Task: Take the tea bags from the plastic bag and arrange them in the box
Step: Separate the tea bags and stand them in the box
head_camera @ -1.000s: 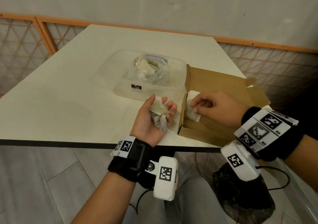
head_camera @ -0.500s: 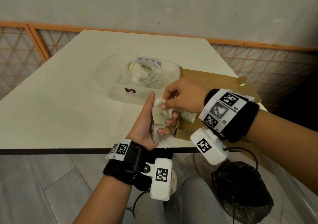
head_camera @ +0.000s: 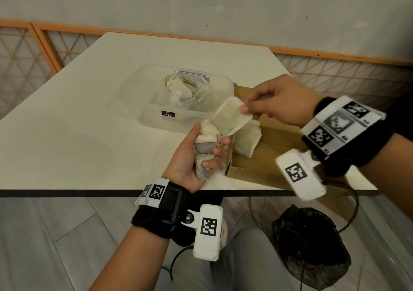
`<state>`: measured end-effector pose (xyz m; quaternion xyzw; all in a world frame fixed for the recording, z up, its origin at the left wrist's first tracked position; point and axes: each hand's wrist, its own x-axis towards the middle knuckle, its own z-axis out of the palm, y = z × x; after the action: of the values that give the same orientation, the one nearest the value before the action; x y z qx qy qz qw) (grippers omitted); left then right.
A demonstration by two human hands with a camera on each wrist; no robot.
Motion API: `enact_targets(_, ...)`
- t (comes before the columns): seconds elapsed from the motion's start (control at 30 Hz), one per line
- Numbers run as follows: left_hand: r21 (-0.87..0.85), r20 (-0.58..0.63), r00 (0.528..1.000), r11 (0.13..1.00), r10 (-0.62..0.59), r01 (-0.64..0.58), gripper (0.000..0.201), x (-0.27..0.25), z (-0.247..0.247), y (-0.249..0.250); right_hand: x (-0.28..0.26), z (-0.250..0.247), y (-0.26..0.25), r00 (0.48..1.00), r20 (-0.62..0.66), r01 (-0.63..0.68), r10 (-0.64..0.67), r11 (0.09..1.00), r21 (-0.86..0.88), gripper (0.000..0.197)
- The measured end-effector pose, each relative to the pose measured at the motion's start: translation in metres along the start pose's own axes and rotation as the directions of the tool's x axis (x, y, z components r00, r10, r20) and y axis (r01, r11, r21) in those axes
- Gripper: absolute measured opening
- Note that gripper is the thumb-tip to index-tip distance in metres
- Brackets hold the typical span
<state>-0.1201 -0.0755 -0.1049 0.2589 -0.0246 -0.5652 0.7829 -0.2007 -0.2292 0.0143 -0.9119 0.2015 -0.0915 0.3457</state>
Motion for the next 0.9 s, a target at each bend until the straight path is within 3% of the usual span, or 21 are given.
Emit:
enact_targets(0.1,-0.001,0.003,1.000,1.000,-0.004,0.004,0.070,0.001,-0.001,0.000,-0.008,-0.021,0.004,1.000,0.007,0.001,0.000,0.996,-0.089,0.011)
enact_targets(0.33,-0.042,-0.002,0.999,0.998,0.039,-0.039,0.040,0.000,-0.002,0.000,-0.014,-0.032,0.020,0.997,0.057,-0.046,0.057,0.982,-0.182,0.012)
enact_targets(0.53,-0.168,-0.005,0.982,0.968,0.187,-0.185,0.043,-0.001,-0.007,0.000,-0.018,-0.007,0.029,0.961,0.251,-0.061,0.115,0.975,-0.215,0.008)
enact_targets(0.67,-0.167,-0.012,0.979,0.965,0.203,-0.202,0.040,-0.001,-0.007,0.000,-0.017,0.002,0.031,0.923,0.371,-0.050,0.100,0.989,-0.140,0.007)
enact_targets(0.9,-0.174,-0.016,0.978,0.963,0.207,-0.206,0.042,-0.001,-0.007,-0.001,0.006,0.007,0.046,0.937,0.300,-0.136,0.178,0.978,-0.155,0.004)
